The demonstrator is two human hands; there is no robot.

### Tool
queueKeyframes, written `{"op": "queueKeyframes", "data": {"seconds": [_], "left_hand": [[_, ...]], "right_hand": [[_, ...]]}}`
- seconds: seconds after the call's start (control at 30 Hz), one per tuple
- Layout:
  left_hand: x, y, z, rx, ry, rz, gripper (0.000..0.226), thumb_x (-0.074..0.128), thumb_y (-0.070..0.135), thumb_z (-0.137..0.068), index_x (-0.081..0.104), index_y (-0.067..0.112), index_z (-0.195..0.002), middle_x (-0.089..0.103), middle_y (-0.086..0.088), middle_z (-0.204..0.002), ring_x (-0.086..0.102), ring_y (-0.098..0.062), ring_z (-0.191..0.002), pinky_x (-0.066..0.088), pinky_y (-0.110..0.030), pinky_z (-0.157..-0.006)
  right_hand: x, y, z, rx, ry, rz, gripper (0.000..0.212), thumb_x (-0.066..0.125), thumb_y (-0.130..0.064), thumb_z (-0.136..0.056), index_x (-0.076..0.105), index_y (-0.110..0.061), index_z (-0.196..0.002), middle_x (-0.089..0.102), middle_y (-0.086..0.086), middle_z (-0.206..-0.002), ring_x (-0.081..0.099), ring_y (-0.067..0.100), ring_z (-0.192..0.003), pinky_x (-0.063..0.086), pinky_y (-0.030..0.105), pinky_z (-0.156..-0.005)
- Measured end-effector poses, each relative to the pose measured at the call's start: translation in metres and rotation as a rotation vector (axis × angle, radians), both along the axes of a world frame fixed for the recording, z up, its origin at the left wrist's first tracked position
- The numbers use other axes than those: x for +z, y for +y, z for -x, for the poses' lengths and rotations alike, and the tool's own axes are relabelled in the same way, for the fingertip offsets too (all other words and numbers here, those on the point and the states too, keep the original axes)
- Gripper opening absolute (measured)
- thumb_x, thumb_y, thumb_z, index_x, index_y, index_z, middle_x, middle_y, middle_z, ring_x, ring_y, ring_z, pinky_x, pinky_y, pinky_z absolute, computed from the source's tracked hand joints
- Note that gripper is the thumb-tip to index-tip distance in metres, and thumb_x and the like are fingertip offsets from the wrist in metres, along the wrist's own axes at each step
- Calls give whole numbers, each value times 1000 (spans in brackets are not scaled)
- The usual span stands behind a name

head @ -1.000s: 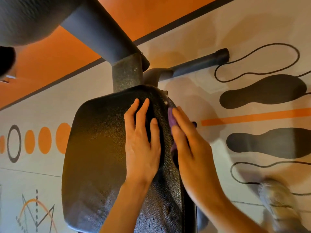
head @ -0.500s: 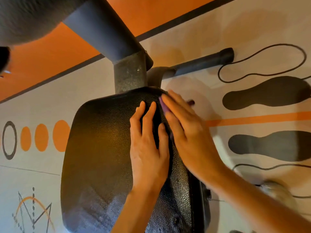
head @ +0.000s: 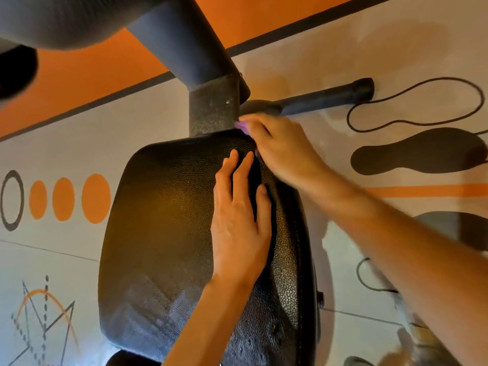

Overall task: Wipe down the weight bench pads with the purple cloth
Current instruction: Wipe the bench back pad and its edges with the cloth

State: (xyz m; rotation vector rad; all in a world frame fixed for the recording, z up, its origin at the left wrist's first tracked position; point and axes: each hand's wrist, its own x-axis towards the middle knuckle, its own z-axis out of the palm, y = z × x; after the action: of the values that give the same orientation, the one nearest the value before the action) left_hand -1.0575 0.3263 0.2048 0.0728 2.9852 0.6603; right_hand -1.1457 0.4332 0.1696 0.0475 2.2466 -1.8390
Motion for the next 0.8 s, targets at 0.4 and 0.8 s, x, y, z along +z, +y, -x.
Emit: {"op": "queueKeyframes", "data": {"seconds": [0.4, 0.8], "left_hand": [[16, -5, -35, 79, -5, -96, 47, 47, 29, -99, 39, 23, -146, 25, 12, -155, 33, -3, -141, 40, -23, -109], [43, -57, -160, 254, -12, -213, 44, 50, 27, -98, 42, 25, -142, 23, 12, -156, 27, -9, -145, 38, -34, -113]], "right_hand": [[21, -8, -163, -254, 96, -50, 45, 45, -24, -98, 41, -14, -142, 32, -1, -154, 22, -2, -141, 22, 4, -108], [67, -6, -251, -112, 32, -152, 43, 48, -25, -94, 41, -30, -137, 36, -14, -150, 29, -7, -136, 26, -3, -99]]}}
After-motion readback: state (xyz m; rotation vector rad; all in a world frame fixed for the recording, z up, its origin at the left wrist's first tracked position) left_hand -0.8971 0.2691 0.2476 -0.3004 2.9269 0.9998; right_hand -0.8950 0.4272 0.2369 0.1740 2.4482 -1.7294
